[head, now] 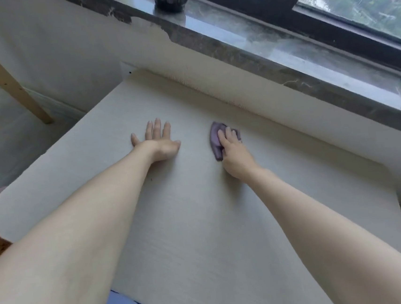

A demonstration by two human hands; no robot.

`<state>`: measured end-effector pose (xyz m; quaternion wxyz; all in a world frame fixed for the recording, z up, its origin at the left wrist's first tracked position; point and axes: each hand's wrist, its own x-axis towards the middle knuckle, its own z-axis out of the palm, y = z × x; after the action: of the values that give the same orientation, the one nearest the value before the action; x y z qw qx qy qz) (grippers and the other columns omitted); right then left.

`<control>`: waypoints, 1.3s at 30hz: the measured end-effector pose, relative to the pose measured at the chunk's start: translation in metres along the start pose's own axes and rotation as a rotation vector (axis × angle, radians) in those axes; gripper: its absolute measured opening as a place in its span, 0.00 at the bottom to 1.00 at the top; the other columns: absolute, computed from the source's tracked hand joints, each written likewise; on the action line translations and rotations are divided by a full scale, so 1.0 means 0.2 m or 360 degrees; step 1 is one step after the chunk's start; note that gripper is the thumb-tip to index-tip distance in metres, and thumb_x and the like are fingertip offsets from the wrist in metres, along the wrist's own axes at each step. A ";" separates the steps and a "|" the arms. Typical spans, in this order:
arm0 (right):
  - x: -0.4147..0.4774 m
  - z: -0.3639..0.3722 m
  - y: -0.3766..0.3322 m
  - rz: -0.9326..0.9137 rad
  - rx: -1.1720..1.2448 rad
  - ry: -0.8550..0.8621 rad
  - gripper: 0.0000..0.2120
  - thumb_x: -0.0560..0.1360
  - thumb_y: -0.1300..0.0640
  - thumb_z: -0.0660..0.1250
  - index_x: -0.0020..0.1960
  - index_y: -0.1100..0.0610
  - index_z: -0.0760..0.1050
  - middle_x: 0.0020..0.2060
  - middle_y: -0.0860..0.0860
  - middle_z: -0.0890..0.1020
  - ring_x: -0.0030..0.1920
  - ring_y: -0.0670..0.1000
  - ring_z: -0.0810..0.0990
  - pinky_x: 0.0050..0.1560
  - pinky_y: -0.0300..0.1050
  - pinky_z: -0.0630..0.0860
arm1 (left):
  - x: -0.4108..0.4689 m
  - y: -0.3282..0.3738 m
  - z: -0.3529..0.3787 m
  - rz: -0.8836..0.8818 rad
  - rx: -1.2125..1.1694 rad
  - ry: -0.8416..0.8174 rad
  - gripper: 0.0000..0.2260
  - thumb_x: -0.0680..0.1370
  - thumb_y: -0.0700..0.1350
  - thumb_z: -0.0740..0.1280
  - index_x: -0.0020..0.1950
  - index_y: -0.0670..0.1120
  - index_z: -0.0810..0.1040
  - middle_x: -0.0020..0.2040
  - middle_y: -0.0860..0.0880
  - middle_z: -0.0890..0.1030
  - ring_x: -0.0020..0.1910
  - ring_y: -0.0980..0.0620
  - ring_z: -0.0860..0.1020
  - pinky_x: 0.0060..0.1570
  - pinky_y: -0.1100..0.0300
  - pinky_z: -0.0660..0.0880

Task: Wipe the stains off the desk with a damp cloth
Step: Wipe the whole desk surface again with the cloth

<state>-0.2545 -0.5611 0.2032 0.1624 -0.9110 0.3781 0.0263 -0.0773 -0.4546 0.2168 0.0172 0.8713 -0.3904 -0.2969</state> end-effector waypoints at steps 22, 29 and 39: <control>-0.79 0.17 -0.23 0.0184 0.0266 0.0009 0.29 0.79 0.63 0.54 0.77 0.59 0.48 0.77 0.57 0.45 0.77 0.55 0.43 0.75 0.50 0.47 | -0.61 0.01 0.42 0.0416 -0.0415 0.0300 0.14 0.82 0.48 0.53 0.63 0.43 0.70 0.77 0.43 0.55 0.77 0.50 0.51 0.72 0.47 0.52; -1.07 0.22 -0.36 0.0004 0.0328 -0.0106 0.32 0.78 0.65 0.54 0.78 0.54 0.46 0.77 0.53 0.44 0.77 0.52 0.41 0.75 0.43 0.43 | -0.90 0.13 0.62 0.0214 -0.0522 0.0652 0.18 0.80 0.46 0.56 0.68 0.40 0.69 0.73 0.43 0.62 0.72 0.46 0.59 0.70 0.53 0.56; -1.30 0.04 -0.30 0.0526 0.1720 -0.0106 0.17 0.73 0.70 0.59 0.56 0.60 0.81 0.52 0.52 0.81 0.56 0.49 0.77 0.53 0.36 0.73 | -1.07 0.15 0.55 0.0139 -0.0793 0.0338 0.07 0.78 0.42 0.60 0.53 0.41 0.73 0.57 0.42 0.72 0.61 0.43 0.68 0.56 0.55 0.67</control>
<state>-0.3973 -0.3421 0.2566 0.6114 -0.6258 0.4700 -0.1171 -0.2671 -0.3054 0.2429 0.2848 0.8488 -0.3385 -0.2897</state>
